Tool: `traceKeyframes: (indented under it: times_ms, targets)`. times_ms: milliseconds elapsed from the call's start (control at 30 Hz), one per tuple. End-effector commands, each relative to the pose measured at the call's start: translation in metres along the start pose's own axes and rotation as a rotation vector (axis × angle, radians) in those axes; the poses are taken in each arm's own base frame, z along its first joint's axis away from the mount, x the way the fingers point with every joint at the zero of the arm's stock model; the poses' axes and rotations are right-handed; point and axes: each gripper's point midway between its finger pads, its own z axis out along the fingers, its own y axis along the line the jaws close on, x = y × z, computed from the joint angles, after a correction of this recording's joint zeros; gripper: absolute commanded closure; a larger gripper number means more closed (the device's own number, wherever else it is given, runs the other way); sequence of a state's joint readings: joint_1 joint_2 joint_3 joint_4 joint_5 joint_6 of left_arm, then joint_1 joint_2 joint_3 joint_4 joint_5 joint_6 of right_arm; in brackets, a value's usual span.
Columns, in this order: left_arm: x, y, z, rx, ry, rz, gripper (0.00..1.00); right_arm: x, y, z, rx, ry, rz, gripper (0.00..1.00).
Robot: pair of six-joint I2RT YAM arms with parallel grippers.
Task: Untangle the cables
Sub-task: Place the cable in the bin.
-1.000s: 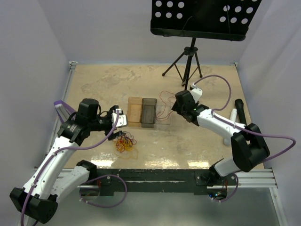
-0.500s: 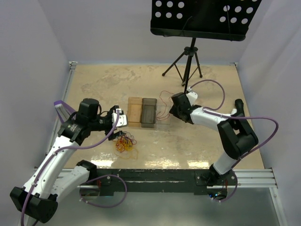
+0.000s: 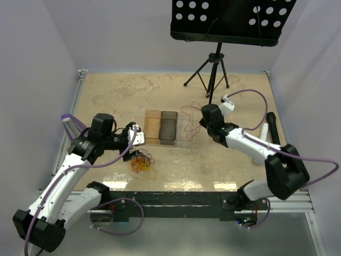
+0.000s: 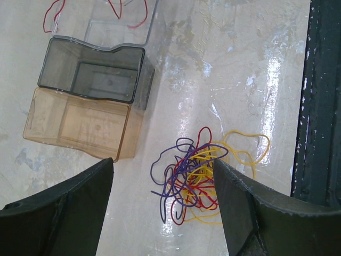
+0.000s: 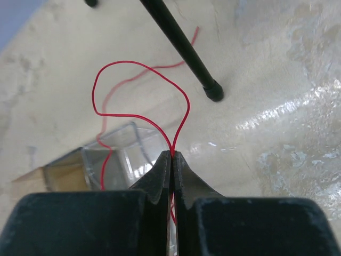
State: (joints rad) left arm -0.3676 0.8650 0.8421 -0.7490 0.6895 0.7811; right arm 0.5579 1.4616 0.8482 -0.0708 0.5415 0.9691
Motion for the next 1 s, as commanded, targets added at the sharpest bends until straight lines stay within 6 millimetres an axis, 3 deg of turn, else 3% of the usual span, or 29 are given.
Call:
traceKeyframes:
  times_ms: [0, 133, 233, 400, 467, 800, 867, 967]
  targets:
    - [-0.007, 0.000, 0.003, 0.020, -0.039, 0.017, 0.21, -0.053, 0.019, -0.039, -0.072, -0.178, 0.045, 1.00]
    - [-0.010, 0.001, 0.002, 0.017, -0.043, 0.018, 0.21, -0.081, 0.037, -0.079, -0.165, -0.245, 0.035, 1.00]
    - [-0.011, 0.001, 0.000, 0.013, -0.045, 0.019, 0.21, -0.088, 0.046, -0.098, -0.216, -0.269, 0.001, 1.00]
    - [-0.014, 0.001, -0.001, 0.014, -0.051, 0.014, 0.21, -0.087, 0.055, -0.113, -0.240, -0.287, -0.033, 1.00]
    - [-0.015, 0.001, -0.002, 0.013, -0.052, 0.015, 0.21, -0.096, 0.062, -0.130, -0.279, -0.315, -0.011, 1.00]
    - [-0.023, 0.003, -0.006, 0.002, -0.062, 0.011, 0.21, -0.221, 0.118, -0.251, -0.546, -0.494, 0.117, 1.00]
    - [-0.026, 0.004, -0.008, -0.005, -0.066, 0.012, 0.22, -0.236, 0.126, -0.269, -0.592, -0.508, 0.122, 1.00]
    - [-0.029, 0.005, -0.011, -0.011, -0.071, 0.016, 0.22, -0.241, 0.136, -0.278, -0.623, -0.495, 0.110, 1.00]
